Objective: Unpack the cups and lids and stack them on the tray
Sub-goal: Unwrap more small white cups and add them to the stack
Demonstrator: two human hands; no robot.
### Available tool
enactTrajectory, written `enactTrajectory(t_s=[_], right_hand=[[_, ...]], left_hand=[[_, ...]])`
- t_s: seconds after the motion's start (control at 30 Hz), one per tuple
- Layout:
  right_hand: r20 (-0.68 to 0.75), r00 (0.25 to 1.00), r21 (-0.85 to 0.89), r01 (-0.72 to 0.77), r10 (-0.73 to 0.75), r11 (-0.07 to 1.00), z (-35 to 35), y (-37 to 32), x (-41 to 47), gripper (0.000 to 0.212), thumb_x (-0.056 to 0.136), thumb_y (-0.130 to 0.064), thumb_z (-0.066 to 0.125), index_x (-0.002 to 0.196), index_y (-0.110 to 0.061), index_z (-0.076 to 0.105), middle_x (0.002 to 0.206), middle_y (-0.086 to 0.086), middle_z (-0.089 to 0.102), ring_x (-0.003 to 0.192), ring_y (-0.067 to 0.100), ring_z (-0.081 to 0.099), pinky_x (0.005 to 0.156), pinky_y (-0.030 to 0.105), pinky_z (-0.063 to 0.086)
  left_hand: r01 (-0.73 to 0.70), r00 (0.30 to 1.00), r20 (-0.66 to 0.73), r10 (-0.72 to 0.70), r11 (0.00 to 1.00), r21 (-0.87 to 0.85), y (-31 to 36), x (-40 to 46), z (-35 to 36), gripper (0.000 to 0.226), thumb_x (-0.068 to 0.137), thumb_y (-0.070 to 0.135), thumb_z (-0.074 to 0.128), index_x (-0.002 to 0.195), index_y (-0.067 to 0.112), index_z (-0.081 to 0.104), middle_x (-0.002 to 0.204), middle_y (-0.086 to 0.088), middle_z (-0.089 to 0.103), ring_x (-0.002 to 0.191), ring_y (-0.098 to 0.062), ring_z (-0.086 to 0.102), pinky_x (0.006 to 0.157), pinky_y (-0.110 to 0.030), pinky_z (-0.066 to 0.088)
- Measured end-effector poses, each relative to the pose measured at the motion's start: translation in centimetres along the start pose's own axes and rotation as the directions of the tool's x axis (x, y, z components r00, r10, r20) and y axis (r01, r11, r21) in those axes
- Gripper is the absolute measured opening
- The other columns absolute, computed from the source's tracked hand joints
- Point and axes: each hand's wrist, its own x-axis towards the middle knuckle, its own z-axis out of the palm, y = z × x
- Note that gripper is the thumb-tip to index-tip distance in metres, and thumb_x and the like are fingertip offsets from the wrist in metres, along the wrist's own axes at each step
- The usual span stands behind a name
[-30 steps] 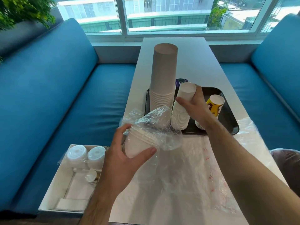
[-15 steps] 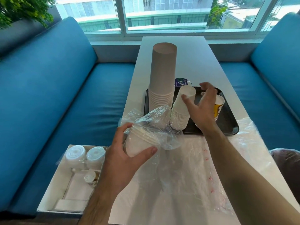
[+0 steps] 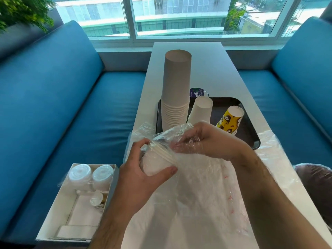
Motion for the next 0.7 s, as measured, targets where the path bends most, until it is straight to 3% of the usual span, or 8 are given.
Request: enactTrajectory(t_s=[0.13,0.33,0.47,0.6,0.7], right_hand=[[0.081,0.997,-0.001,0.02,-0.02,1.0,0.4,-0.1,0.1,0.015,0.093,-0.012,0.07,0.105,-0.007,0.078,0.098,0.002,0.075,0.09,0.017,0.069,0.081,0.028,0.056],[0.084,0.994,-0.051,0.074,-0.07,0.996,1.3,-0.2,0.3,0.017,0.089,-0.013,0.075,0.103,-0.005,0.078,0.099,0.005,0.074,0.092,0.027,0.068,0.088,0.047,0.055],[0.1,0.995,-0.171,0.041,-0.024,0.984,1.7,-0.3,0.2,0.018,0.089,-0.022,0.076,0.104,-0.013,0.079,0.097,-0.008,0.071,0.089,0.02,0.066,0.084,0.039,0.057],[0.053,0.998,-0.155,0.054,-0.047,0.986,1.9,-0.6,0.2,0.017,0.089,-0.019,0.076,0.104,-0.011,0.079,0.099,-0.003,0.073,0.093,0.02,0.069,0.089,0.042,0.056],[0.009,0.999,-0.128,0.04,-0.04,0.991,1.9,-0.8,-0.1,0.015,0.088,-0.019,0.076,0.101,-0.011,0.08,0.095,-0.002,0.073,0.092,0.021,0.068,0.087,0.041,0.055]], left_hand=[[-0.03,0.999,0.019,0.029,0.999,0.016,-0.2,-0.1,0.3,0.078,0.058,0.045,0.092,0.116,0.06,0.043,0.107,0.027,0.061,0.092,0.011,0.061,0.067,-0.003,0.047],[-0.038,0.999,0.026,0.036,0.997,0.063,-0.2,-0.2,0.2,0.079,0.055,0.054,0.09,0.108,0.072,0.034,0.102,0.029,0.06,0.088,0.014,0.059,0.063,-0.004,0.048],[-0.021,1.0,0.024,0.019,0.996,0.085,0.0,-0.5,0.1,0.078,0.05,0.063,0.082,0.106,0.076,0.029,0.098,0.027,0.059,0.084,0.009,0.061,0.061,-0.007,0.049],[-0.02,1.0,0.023,0.019,0.996,0.086,-0.2,-0.5,0.1,0.08,0.049,0.066,0.08,0.11,0.069,0.028,0.11,0.015,0.064,0.088,-0.004,0.066,0.066,-0.011,0.053],[-0.036,0.999,0.021,0.035,0.997,0.075,-0.2,-0.5,0.1,0.079,0.056,0.056,0.087,0.108,0.068,0.028,0.112,0.013,0.064,0.088,-0.006,0.066,0.065,-0.009,0.052]])
